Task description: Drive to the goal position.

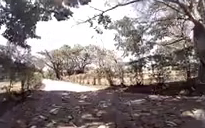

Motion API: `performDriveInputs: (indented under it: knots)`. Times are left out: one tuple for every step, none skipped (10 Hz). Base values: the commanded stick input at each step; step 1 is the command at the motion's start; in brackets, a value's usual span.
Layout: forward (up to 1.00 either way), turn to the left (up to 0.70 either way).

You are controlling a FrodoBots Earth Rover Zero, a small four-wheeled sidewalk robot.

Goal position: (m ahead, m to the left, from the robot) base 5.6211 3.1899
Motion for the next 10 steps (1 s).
performDriveInputs:
  knots:
    - [1.00, 0.00]
    - [1.00, 0.00]
    - [1.00, 0.13]
    - [1.00, 0.29]
    - [1.00, 0.40]
    - [1.00, 0.40]
    - [1.00, 0.40]
    - [1.00, 0.40]
    - [1.00, 0.28]
    - [1.00, 0.08]
